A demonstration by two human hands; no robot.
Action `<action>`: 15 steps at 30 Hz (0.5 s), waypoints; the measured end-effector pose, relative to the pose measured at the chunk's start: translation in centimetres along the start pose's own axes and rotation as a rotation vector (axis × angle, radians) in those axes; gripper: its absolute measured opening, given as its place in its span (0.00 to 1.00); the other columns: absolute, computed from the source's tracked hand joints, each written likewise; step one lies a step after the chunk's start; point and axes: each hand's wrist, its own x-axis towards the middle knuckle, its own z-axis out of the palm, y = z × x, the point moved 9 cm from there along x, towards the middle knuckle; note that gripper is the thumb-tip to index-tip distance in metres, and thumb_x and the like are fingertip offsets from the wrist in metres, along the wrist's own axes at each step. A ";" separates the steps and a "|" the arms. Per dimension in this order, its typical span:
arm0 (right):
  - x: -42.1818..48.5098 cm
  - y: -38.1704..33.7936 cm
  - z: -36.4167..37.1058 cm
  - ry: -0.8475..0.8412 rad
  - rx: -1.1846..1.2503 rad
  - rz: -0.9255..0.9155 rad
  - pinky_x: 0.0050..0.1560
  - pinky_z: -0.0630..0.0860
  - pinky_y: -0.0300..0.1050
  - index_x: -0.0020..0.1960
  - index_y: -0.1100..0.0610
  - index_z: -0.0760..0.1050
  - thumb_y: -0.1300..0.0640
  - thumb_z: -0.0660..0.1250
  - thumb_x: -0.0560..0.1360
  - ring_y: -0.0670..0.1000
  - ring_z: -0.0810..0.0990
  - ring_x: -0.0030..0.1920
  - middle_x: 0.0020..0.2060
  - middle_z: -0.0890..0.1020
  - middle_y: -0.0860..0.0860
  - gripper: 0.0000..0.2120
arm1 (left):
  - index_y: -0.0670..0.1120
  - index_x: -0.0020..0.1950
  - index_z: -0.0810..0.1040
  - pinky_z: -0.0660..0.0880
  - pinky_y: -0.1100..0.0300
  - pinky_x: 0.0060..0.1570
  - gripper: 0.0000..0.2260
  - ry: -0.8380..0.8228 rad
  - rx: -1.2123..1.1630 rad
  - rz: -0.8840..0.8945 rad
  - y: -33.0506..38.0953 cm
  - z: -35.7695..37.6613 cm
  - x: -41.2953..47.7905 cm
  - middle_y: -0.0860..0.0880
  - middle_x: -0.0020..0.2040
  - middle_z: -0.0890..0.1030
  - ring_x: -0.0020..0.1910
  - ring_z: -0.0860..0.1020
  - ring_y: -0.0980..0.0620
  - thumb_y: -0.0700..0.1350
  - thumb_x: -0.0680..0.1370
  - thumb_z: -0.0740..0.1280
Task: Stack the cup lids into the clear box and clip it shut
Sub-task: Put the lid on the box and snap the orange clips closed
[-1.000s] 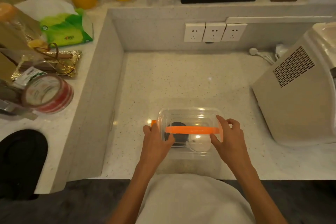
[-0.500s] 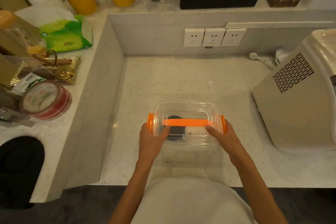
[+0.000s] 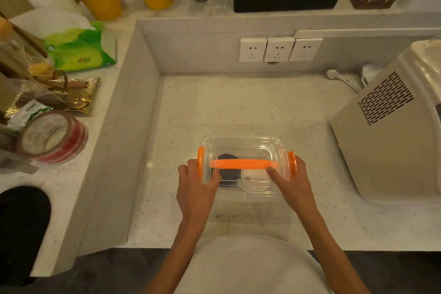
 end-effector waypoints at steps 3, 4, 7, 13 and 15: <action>-1.0 -1.6 -0.3 0.106 -0.101 -0.077 0.63 0.73 0.59 0.76 0.46 0.56 0.35 0.68 0.71 0.56 0.73 0.68 0.73 0.68 0.50 0.40 | 0.46 0.65 0.73 0.67 0.62 0.37 0.25 -0.005 0.023 -0.001 0.2 0.2 0.2 0.47 0.55 0.76 0.43 0.72 0.53 0.60 0.76 0.72; -1.3 -1.9 -0.3 0.137 -0.155 -0.090 0.63 0.73 0.60 0.77 0.45 0.55 0.34 0.66 0.72 0.56 0.73 0.68 0.73 0.69 0.50 0.39 | 0.46 0.66 0.72 0.69 0.61 0.38 0.26 -0.006 0.023 0.005 0.3 0.3 0.2 0.46 0.57 0.76 0.44 0.73 0.53 0.60 0.76 0.71; -2.0 -2.6 0.0 0.183 -0.260 -0.101 0.62 0.74 0.60 0.78 0.46 0.51 0.34 0.59 0.75 0.56 0.73 0.68 0.73 0.68 0.52 0.37 | 0.46 0.68 0.72 0.71 0.60 0.40 0.27 -0.004 0.014 0.006 0.4 0.2 0.4 0.45 0.59 0.77 0.47 0.73 0.54 0.60 0.76 0.71; -2.2 -3.5 0.1 0.192 -0.303 -0.117 0.64 0.73 0.59 0.79 0.47 0.50 0.37 0.58 0.77 0.57 0.73 0.68 0.73 0.68 0.53 0.36 | 0.48 0.69 0.71 0.74 0.59 0.43 0.28 -0.008 -0.024 -0.001 0.2 0.2 1.0 0.46 0.61 0.76 0.49 0.74 0.53 0.61 0.75 0.71; -2.2 -3.7 0.1 0.197 -0.308 -0.122 0.64 0.73 0.59 0.79 0.47 0.50 0.37 0.58 0.77 0.57 0.73 0.68 0.73 0.69 0.54 0.36 | 0.48 0.69 0.71 0.74 0.59 0.43 0.28 -0.007 -0.029 -0.004 0.2 0.2 1.1 0.46 0.61 0.76 0.49 0.74 0.53 0.61 0.75 0.71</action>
